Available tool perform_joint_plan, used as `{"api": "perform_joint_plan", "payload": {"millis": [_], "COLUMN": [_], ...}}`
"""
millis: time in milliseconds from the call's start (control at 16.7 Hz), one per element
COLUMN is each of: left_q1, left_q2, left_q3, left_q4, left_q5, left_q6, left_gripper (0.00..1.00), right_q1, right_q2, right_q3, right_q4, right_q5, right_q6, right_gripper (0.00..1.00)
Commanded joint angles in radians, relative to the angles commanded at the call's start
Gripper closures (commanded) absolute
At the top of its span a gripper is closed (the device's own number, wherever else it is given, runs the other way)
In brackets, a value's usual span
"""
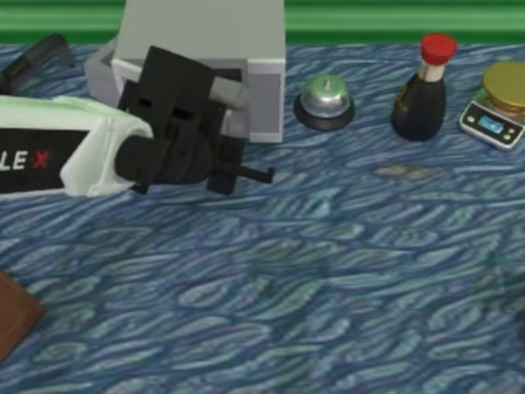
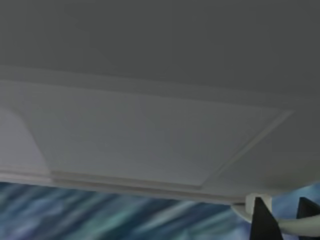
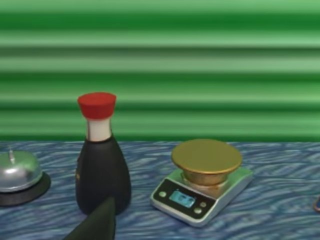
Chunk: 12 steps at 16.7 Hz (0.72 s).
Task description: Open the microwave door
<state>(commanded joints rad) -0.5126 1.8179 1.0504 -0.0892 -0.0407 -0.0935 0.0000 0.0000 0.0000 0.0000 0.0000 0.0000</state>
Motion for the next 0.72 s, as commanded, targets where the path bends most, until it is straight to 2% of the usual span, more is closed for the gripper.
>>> {"api": "perform_joint_plan", "payload": {"millis": [240, 720], "left_q1": [0.015, 0.015], "left_q2": [-0.017, -0.017], "left_q3": [-0.024, -0.024], "left_q4": [0.007, 0.007], "left_q5": [0.025, 0.025], "left_q6": [0.036, 0.036], "left_gripper": [1.00, 1.00], "right_q1": [0.000, 0.000], "right_q2": [0.000, 0.000], "right_q3": [0.000, 0.000], "right_q4": [0.000, 0.000], "right_q5": [0.000, 0.000], "right_q6": [0.000, 0.000], "right_gripper": [0.00, 0.00]}}
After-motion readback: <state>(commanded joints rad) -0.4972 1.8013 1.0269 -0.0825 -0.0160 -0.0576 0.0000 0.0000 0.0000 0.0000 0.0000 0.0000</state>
